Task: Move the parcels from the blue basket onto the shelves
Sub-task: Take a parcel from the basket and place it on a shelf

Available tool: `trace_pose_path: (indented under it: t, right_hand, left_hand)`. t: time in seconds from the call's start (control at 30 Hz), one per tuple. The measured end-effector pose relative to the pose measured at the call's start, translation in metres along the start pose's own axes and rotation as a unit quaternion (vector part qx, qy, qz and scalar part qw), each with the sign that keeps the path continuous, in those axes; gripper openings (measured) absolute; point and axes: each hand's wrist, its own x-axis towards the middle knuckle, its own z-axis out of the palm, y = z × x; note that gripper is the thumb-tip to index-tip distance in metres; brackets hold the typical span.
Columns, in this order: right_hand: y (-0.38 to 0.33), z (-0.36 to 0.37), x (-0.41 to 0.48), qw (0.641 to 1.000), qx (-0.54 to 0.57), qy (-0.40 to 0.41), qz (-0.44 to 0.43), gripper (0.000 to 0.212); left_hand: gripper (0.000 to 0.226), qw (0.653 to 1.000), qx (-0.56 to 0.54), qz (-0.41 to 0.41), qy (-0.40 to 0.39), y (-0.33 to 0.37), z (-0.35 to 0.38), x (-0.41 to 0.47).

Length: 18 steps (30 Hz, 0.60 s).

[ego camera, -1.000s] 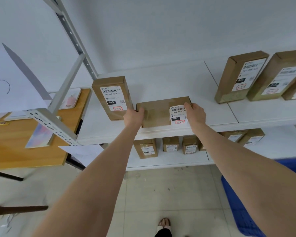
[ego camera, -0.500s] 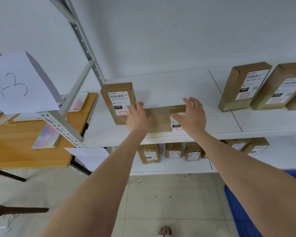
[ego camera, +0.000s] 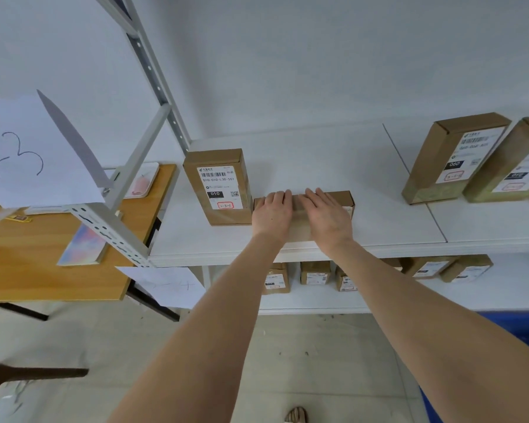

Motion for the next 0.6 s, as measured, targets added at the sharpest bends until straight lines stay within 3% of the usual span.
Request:
trace_pose_path:
  t: [0.27, 0.6]
  right_hand:
    - [0.002, 0.005, 0.011, 0.999, 0.033, 0.031, 0.005, 0.057]
    - [0.004, 0.018, 0.042, 0.998, 0.039, 0.050, 0.020, 0.049]
  left_hand:
    - [0.042, 1.000, 0.002, 0.003, -0.001, -0.003, -0.004, 0.014]
    - [0.045, 1.000, 0.013, -0.002, -0.015, -0.011, -0.005, 0.044]
